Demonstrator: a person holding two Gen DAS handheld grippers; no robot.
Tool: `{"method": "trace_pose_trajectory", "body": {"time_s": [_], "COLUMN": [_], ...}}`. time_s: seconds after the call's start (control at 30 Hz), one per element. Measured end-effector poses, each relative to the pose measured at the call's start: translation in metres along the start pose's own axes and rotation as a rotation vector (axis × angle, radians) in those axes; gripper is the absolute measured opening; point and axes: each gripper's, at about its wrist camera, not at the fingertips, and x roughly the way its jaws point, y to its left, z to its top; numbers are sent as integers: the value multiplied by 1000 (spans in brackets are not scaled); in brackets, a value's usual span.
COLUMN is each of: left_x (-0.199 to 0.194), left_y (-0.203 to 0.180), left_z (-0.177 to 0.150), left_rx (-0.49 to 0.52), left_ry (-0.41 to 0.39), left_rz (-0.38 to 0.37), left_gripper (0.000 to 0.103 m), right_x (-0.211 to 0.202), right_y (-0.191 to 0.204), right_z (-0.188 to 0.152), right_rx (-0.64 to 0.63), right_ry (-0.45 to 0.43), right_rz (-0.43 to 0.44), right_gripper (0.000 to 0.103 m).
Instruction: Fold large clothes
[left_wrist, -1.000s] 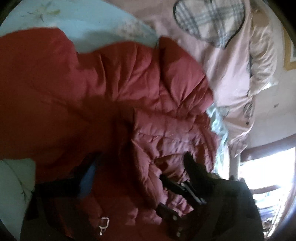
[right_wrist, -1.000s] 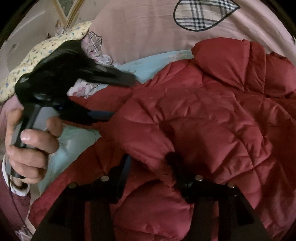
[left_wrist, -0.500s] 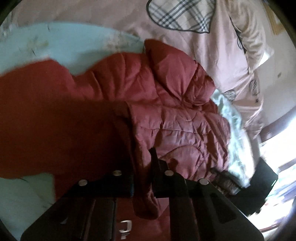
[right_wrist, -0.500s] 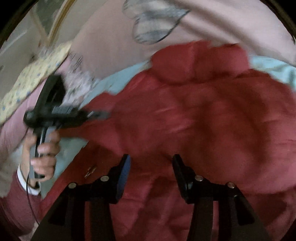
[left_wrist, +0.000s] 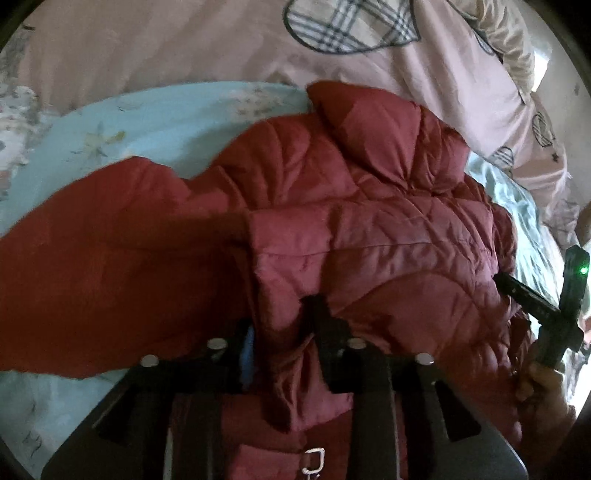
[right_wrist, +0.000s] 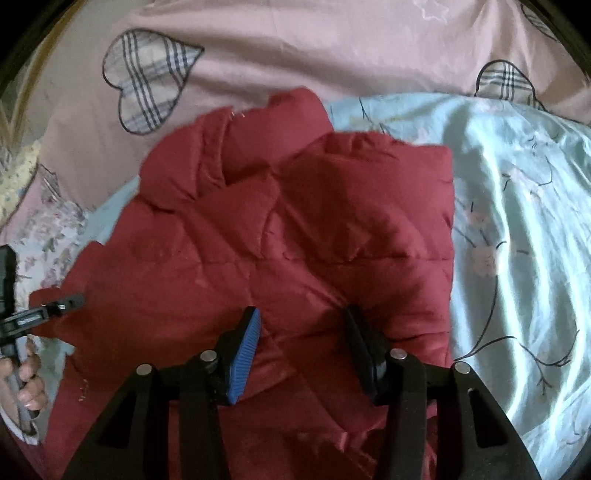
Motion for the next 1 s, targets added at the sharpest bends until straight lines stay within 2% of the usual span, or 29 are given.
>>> {"method": "trace_pose_trajectory", "body": {"time_s": [0.1, 0.17, 0.23, 0.27, 0.33, 0.4, 0.5, 0.57, 0.67, 0.73, 0.83, 1.0], "left_x": [-25, -43, -50, -48, -35, -7, 29, 38, 38, 38, 42, 43], "left_y": [4, 2, -8, -17, -34, -48, -48, -43, -40, -39, -37, -28], "left_z": [-4, -6, -6, -6, -6, -8, -16, -20, -20, -20, -20, -24], "left_rx": [-37, -58, -43, -24, 14, 50, 45, 24, 2, 0, 4, -24], "left_ry": [-81, -135, -156, -149, -116, -55, 24, 31, 29, 31, 28, 23], "left_rz": [14, -42, -92, -113, -96, -36, 23, 16, 4, 6, 1, -36], "left_gripper": [28, 28, 28, 28, 28, 28, 28, 28, 28, 28, 28, 28], "right_x": [5, 5, 7, 7, 8, 9, 5, -3, -13, -4, 17, 28], "right_y": [1, 2, 5, 6, 9, 12, 16, 24, 44, 52, 52, 45], "right_z": [-1, -2, -2, -1, -2, -3, -2, 0, 1, 0, -6, -8], "right_rx": [-7, -14, -23, -29, -49, -61, -65, -75, -120, -145, -181, -174], "right_ry": [11, 10, 9, 9, 8, 9, 9, -6, -41, -6, 51, 59], "right_rz": [-8, -15, -25, -30, -50, -65, -105, -123, -97, -96, -157, -182], "right_gripper": [55, 56, 57, 58, 59, 59, 59, 60, 60, 60, 61, 61]}}
